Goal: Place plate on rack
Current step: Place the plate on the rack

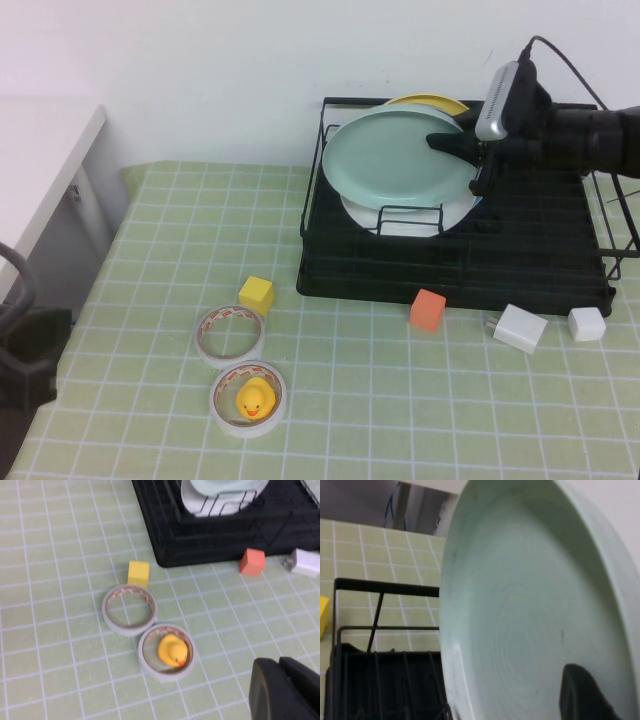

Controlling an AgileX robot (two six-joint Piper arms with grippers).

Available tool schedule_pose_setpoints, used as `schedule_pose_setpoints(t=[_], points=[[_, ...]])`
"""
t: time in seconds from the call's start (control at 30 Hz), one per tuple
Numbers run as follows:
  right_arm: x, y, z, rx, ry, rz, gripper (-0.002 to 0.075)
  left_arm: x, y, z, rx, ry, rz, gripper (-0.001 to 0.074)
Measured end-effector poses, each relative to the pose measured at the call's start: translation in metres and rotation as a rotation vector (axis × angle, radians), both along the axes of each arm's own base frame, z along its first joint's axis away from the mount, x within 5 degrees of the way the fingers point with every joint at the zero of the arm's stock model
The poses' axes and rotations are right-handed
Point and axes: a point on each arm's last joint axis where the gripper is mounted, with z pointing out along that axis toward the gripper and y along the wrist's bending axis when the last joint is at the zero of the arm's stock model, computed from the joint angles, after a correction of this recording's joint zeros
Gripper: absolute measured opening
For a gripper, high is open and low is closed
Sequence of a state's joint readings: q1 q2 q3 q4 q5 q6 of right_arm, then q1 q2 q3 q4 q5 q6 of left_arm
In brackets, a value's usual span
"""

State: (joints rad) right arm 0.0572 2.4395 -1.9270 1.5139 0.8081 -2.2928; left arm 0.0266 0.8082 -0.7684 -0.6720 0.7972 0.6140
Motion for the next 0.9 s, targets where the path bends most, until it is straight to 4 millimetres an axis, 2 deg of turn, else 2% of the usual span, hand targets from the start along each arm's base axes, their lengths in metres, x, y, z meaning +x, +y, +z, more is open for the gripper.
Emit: schedule_pose_setpoints(t=[0.53,0.6,0.77,0.9], points=[[0.0002,-0.003,-0.0069,-0.053,0.065,-0.03,0.0126,-0.0025,0.0012,-0.004,0.026,0.047,-0.002,-0.0001],[0.0003,-0.0032,-0.0071,-0.051,0.072,-0.035,0.0149,-0.0027,0.0011,-0.0041,0.023,0.05,-0.001,-0.0001],[0.0011,-0.0046,-0.0071,-0.024,0.112,-0.063,0.0309,-0.0039,0.0007,-0.0052,0.023,0.068,-0.008,-0.0001],[0.0011,-0.0093,-0.0059,0.006,0.149,-0.077,0.0361,-0.007,0.0014,-0.0074,0.044,0.098,-0.015,-0.0001]])
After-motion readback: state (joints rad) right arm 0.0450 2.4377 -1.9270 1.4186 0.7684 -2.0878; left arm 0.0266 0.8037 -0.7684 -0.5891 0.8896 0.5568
